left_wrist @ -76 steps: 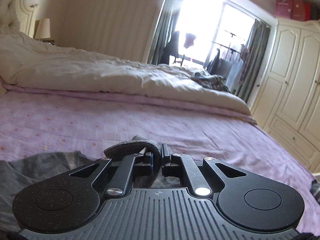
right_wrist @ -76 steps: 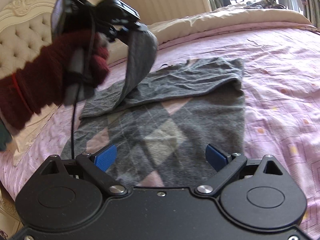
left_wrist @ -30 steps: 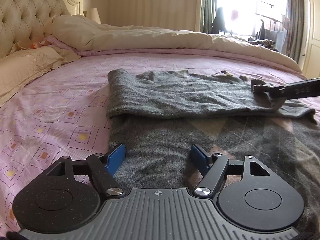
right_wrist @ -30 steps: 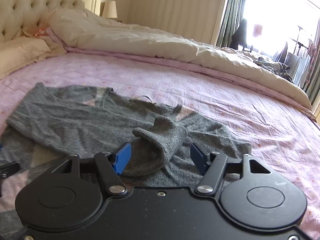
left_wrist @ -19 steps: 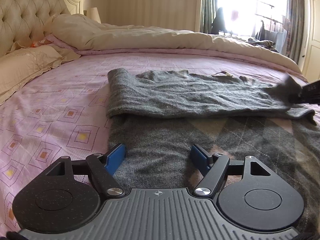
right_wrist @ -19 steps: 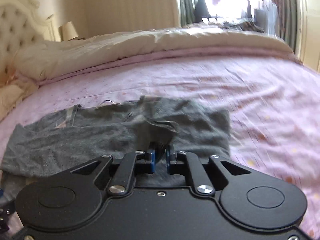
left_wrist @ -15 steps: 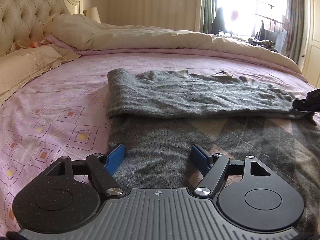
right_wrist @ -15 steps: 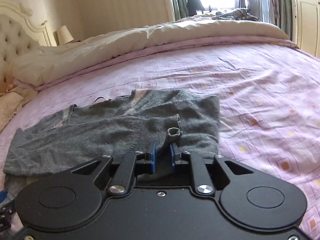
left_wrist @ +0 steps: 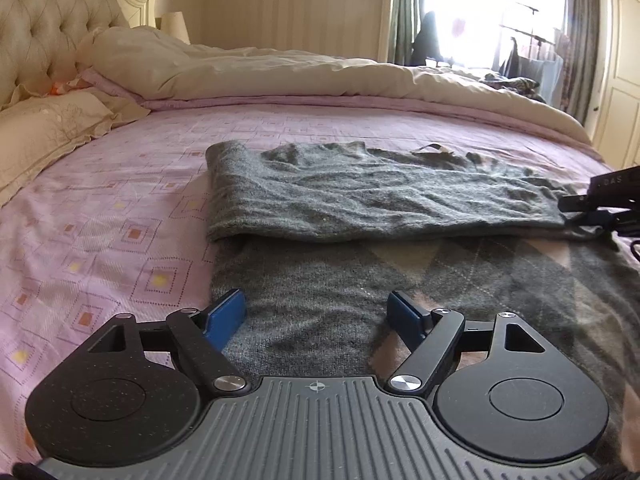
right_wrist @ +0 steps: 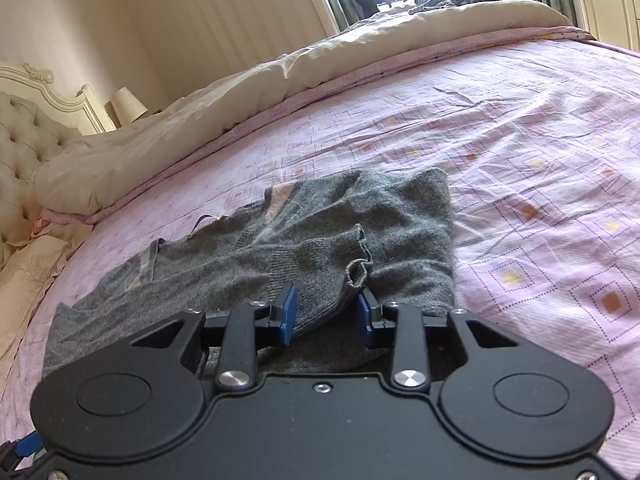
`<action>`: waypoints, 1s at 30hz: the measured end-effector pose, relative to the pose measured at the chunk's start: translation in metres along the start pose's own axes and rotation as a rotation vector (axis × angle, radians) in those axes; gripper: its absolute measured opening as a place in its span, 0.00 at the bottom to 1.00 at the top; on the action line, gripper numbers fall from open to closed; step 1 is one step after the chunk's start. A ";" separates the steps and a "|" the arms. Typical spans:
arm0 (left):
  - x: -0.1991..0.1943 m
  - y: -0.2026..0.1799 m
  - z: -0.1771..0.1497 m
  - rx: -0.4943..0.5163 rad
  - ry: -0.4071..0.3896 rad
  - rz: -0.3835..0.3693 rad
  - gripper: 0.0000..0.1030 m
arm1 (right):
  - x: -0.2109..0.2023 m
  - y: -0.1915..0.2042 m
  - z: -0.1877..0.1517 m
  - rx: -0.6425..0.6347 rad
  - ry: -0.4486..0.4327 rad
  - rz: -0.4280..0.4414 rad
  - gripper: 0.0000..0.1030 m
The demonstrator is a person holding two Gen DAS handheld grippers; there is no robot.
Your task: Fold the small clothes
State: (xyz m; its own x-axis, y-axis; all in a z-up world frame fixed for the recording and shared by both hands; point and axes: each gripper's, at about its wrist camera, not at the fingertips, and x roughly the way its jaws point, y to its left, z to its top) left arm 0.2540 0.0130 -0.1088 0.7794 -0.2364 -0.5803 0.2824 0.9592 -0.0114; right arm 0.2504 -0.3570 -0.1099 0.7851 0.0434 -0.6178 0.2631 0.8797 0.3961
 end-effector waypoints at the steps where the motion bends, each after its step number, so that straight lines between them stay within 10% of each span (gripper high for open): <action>1: -0.003 -0.002 0.004 0.019 -0.004 0.000 0.75 | 0.001 0.001 0.001 -0.015 0.002 0.003 0.23; 2: -0.007 -0.004 0.008 0.042 -0.016 0.001 0.75 | 0.001 0.004 0.001 -0.036 0.005 0.000 0.11; 10: 0.003 -0.006 0.070 0.086 -0.085 -0.018 0.75 | -0.045 0.016 0.011 -0.113 -0.147 -0.011 0.10; 14: 0.041 0.001 0.087 0.040 -0.036 -0.012 0.75 | -0.027 -0.005 0.005 -0.043 -0.047 -0.036 0.11; 20: 0.095 0.021 0.074 0.039 0.084 0.085 0.76 | -0.015 -0.015 -0.016 -0.051 -0.035 -0.074 0.14; 25: 0.090 0.056 0.055 -0.141 0.018 0.019 0.77 | -0.016 -0.007 -0.030 -0.120 -0.105 -0.107 0.14; 30: 0.087 0.047 0.053 -0.096 0.020 0.055 0.79 | -0.015 -0.002 -0.029 -0.145 -0.114 -0.133 0.15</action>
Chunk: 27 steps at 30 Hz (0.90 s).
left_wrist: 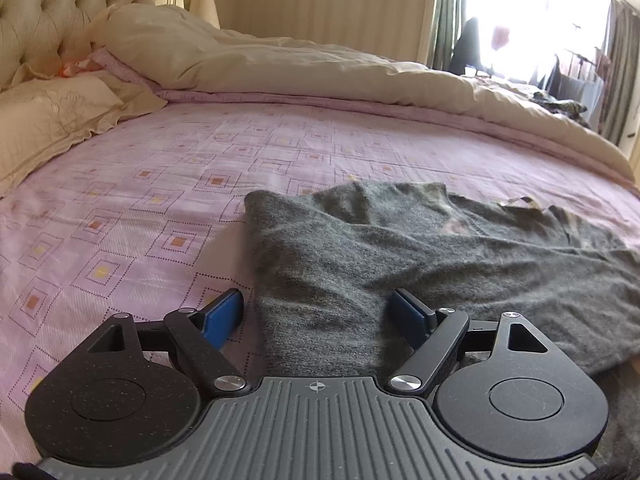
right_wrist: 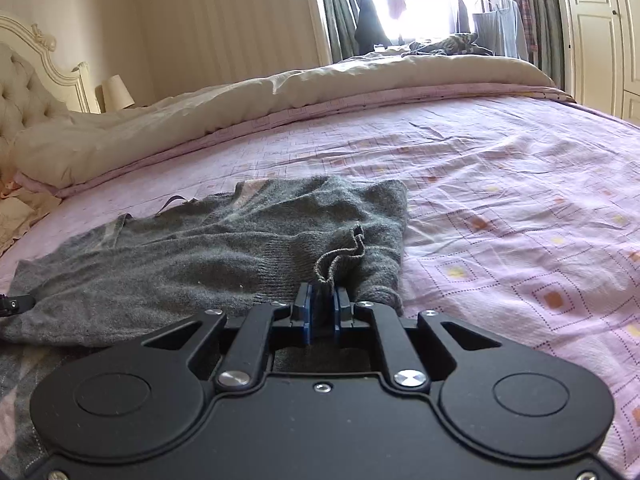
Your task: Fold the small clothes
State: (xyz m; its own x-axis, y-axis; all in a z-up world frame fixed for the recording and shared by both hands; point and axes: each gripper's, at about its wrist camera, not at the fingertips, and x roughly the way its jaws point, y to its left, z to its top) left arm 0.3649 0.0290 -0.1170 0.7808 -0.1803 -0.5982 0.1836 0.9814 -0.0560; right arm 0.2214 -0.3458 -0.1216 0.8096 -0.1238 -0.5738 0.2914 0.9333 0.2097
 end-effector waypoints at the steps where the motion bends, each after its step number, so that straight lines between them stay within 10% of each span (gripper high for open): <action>1: 0.000 -0.002 0.001 0.003 0.002 0.001 0.79 | 0.000 -0.002 0.000 0.009 0.000 0.005 0.15; 14: -0.021 -0.008 0.007 0.031 0.066 0.070 0.79 | 0.000 -0.008 -0.001 0.049 0.002 0.028 0.17; 20: -0.092 -0.013 -0.019 0.156 0.022 0.040 0.79 | -0.018 -0.010 0.001 0.013 0.022 0.053 0.53; 27: -0.157 0.002 -0.053 -0.053 0.033 -0.004 0.79 | -0.077 -0.017 -0.006 -0.015 0.028 0.019 0.75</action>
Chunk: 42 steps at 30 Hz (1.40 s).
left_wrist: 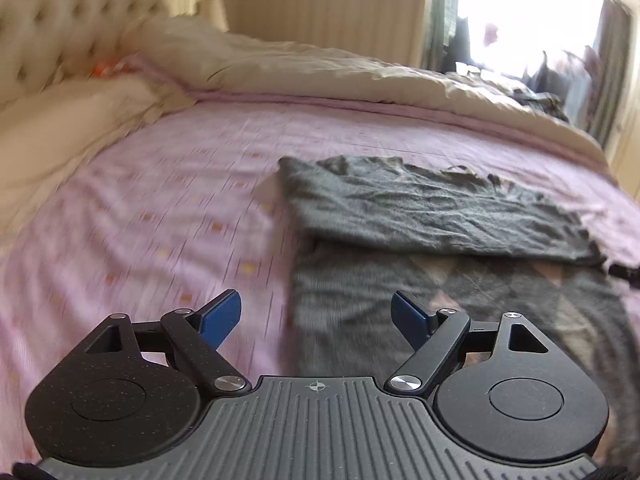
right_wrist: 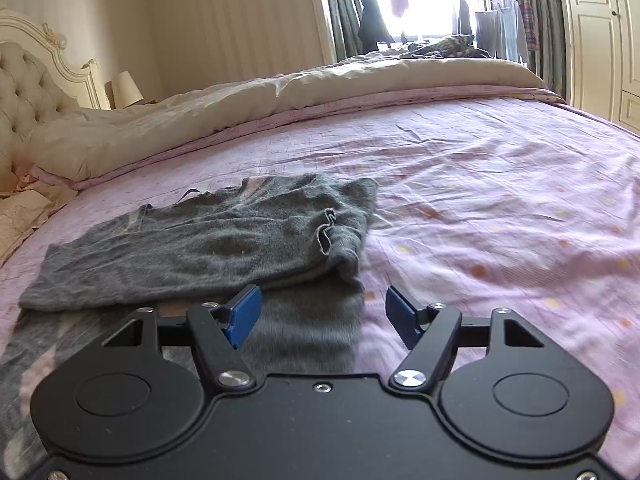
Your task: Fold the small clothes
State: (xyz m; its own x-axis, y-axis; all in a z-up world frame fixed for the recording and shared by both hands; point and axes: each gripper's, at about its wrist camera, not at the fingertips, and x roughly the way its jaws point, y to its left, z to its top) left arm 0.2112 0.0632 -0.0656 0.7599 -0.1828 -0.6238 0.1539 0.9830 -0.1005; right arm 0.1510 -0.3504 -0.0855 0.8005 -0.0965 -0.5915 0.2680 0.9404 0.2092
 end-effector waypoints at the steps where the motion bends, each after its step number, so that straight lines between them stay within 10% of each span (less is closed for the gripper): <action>1: -0.007 0.001 -0.003 -0.044 0.010 0.001 0.79 | -0.010 0.000 -0.002 -0.002 0.003 0.009 0.78; 6: -0.045 -0.009 -0.008 -0.243 0.154 0.009 0.79 | -0.056 0.007 -0.017 -0.030 0.025 0.051 0.85; 11: -0.098 -0.046 0.016 -0.169 0.301 -0.008 0.79 | -0.092 0.008 -0.037 0.019 0.049 0.077 0.85; 22: -0.282 -0.121 0.107 0.018 0.205 -0.386 0.80 | -0.138 -0.003 -0.044 0.107 0.031 0.079 0.85; 29: -0.341 -0.159 0.135 0.130 0.057 -0.361 0.80 | -0.146 -0.001 -0.038 0.109 0.016 0.072 0.85; 42: -0.337 -0.155 0.128 0.182 0.096 -0.362 0.80 | -0.145 0.011 -0.035 0.090 0.017 0.085 0.85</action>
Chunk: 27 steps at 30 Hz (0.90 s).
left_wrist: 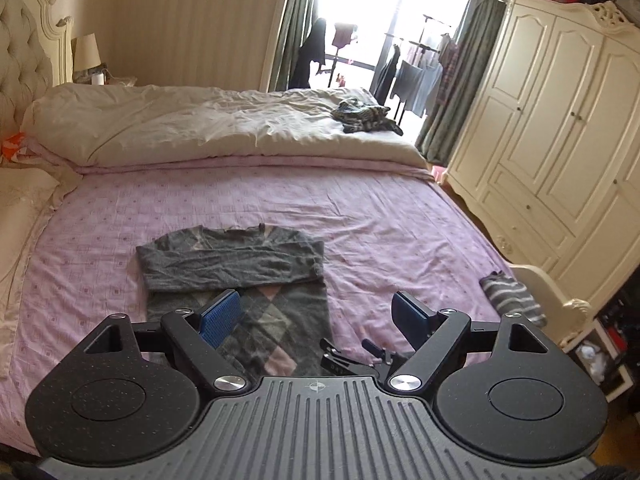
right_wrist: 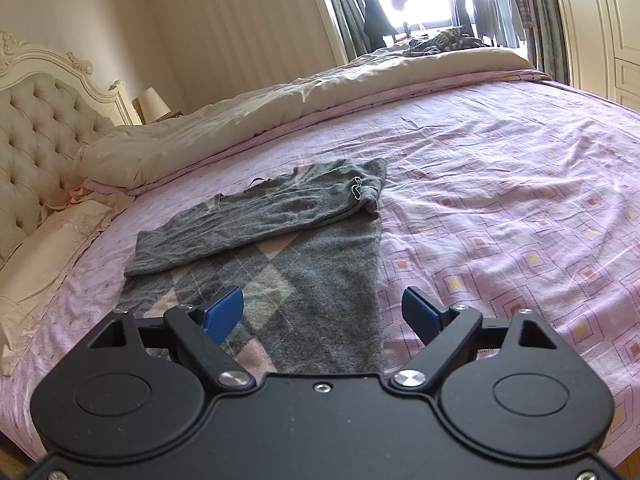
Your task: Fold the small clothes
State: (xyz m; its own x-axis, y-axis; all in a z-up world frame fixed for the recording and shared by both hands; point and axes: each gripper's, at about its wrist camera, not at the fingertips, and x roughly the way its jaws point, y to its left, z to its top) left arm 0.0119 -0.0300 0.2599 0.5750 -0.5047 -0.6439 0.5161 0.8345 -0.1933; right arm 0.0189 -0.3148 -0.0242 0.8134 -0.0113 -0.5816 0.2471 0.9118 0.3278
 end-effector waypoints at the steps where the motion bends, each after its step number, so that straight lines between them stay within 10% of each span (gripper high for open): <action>1: 0.001 0.002 -0.001 -0.014 0.011 -0.003 0.80 | -0.001 0.000 0.001 0.003 -0.002 0.002 0.85; 11: -0.004 -0.005 0.008 -0.046 -0.001 -0.120 0.80 | -0.005 0.001 0.005 0.008 -0.019 0.010 0.85; 18: 0.010 0.014 -0.009 -0.122 0.108 -0.071 0.79 | -0.001 -0.002 -0.001 0.012 0.007 0.011 0.85; 27: 0.036 0.051 -0.028 -0.098 0.057 0.019 0.80 | -0.005 -0.002 -0.007 0.009 0.002 0.020 0.85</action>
State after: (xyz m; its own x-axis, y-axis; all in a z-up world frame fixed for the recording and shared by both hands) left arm 0.0412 0.0007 0.2066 0.5456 -0.4778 -0.6886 0.4395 0.8626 -0.2503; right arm 0.0104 -0.3135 -0.0268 0.8170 0.0075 -0.5766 0.2355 0.9083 0.3456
